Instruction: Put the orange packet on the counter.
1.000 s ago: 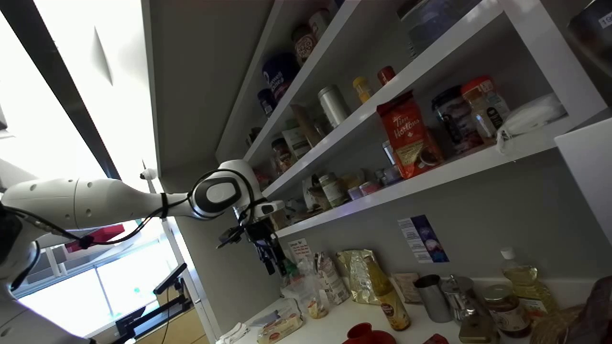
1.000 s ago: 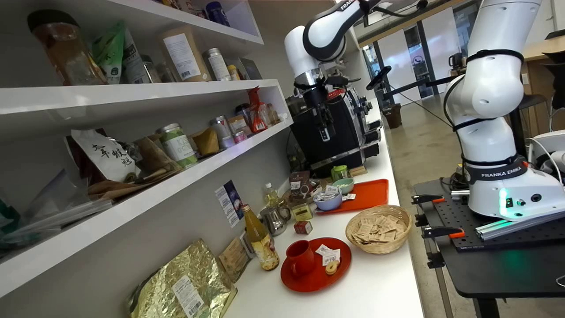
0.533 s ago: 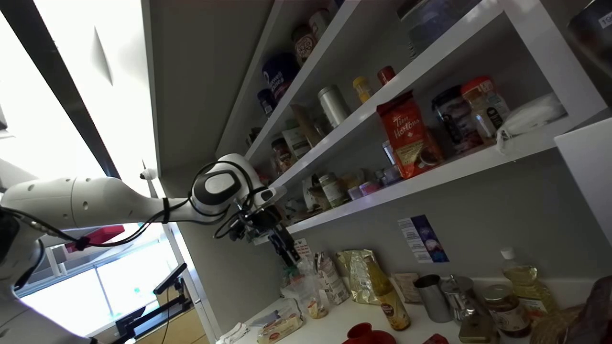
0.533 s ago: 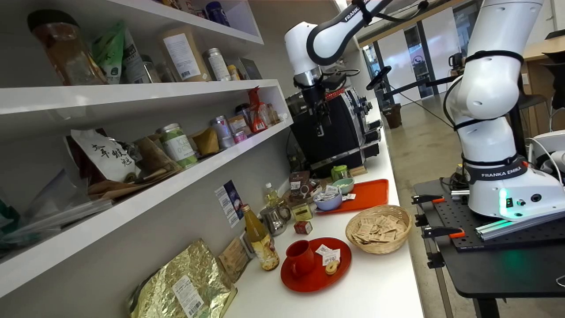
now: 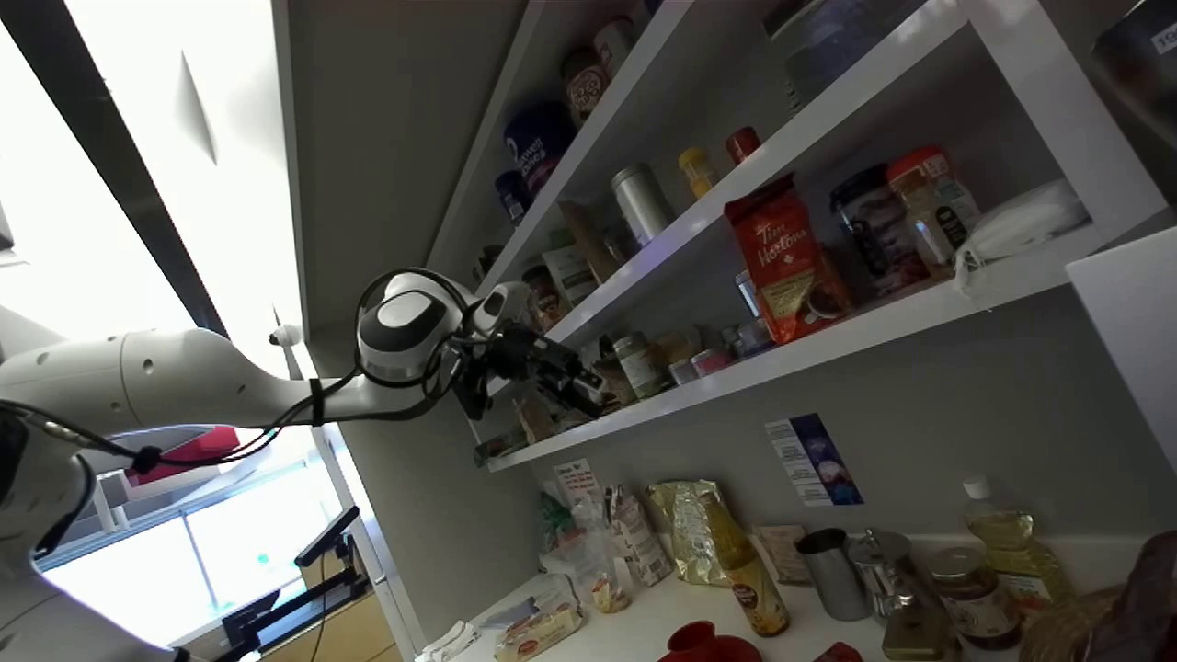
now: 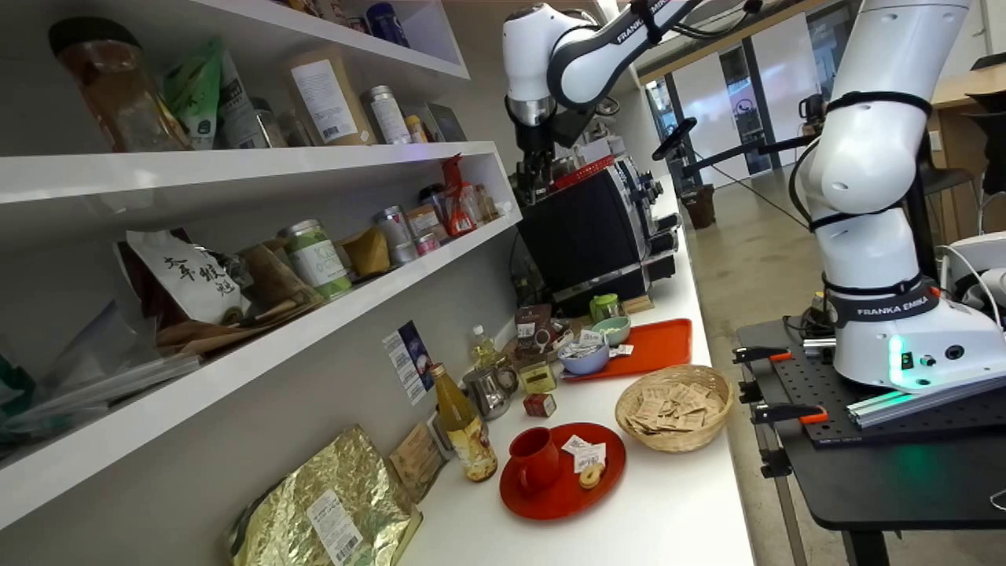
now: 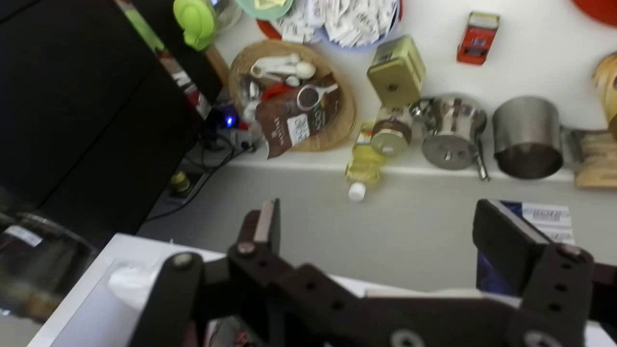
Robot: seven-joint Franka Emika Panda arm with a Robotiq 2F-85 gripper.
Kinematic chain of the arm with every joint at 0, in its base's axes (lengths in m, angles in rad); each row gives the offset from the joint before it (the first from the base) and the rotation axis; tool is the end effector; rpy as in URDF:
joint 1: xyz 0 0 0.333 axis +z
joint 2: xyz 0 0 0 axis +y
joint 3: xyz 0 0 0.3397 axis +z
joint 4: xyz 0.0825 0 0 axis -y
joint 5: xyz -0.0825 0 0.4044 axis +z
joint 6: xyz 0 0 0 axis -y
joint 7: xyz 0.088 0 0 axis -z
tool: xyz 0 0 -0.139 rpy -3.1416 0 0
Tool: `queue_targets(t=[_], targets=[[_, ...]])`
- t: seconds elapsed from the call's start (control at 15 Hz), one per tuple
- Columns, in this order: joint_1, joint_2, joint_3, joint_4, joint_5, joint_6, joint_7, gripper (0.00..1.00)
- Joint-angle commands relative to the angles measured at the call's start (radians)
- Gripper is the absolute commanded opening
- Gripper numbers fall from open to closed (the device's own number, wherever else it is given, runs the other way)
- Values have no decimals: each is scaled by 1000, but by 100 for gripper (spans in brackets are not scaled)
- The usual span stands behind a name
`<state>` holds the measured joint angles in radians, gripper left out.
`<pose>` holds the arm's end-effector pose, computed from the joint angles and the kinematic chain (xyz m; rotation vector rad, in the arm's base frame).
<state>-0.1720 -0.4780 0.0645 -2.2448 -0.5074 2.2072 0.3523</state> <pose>0.4647 -0.0749 0.5942 2.6036 -0.3212 0.6562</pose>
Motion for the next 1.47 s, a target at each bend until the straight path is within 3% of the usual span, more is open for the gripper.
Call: queue_targets(t=[0.0,0.27,0.53,0.67,0.93,1.2,1.4], targets=[[-72,61,1,90,-120,141,72,100],[-133,147,-46,176,-195,299,119,100],[-124,270,-127,266,-123,431,45,100],[-102,335,-165,312,-50,492,-21,100],[-48,455,-201,399,201,580,-229,100],[-42,575,-176,539,415,551,-422,100],[-35,660,-186,655,459,527,-473,100]])
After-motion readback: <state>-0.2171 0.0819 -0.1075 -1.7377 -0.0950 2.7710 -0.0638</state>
